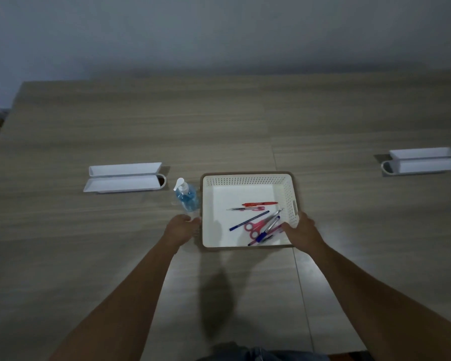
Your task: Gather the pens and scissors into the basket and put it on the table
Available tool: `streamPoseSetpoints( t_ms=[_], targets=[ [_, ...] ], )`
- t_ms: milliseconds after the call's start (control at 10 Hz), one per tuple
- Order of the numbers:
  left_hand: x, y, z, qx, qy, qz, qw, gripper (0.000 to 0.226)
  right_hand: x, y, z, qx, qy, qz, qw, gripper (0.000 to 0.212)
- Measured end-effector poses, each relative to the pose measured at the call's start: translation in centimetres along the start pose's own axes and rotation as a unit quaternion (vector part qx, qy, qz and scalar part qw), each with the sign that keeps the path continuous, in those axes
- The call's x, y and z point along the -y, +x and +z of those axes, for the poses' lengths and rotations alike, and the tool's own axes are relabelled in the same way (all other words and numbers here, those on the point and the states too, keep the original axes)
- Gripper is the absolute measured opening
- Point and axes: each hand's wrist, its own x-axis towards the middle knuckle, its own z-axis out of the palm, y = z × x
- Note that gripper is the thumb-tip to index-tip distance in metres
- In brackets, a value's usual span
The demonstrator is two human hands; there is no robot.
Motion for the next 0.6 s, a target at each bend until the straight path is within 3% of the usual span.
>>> streamPoseSetpoints(
  t_ms=[100, 400, 500, 600],
  targets=[
    [0.5, -2.0, 1.6, 0.055, -0.037, 0.017, 0.998, 0.021, 2.3, -1.8, -0.5, 0.007, 0.036, -0.024, 0.999, 0.058],
    [2.8, -4.0, 2.6, 0.013, -0.086, 0.034, 0.996, 0.008, 2.6, -2.8, -1.6, 0.015, 0.076, -0.061, 0.995, 0.041],
    [4.7, -4.1, 2.5, 0.015, -0.083, 0.023, 0.996, 0.054, 0.0, -0.9, -1.6, -0.021, 0.037, -0.095, 0.995, 0.058],
    [7.1, -3.9, 3.2, 0.006, -0.065, 0.023, 0.998, 0.056, -0.1, -2.7, -1.4, -0.063, -0.005, -0.136, 0.989, 0.050]
  ],
)
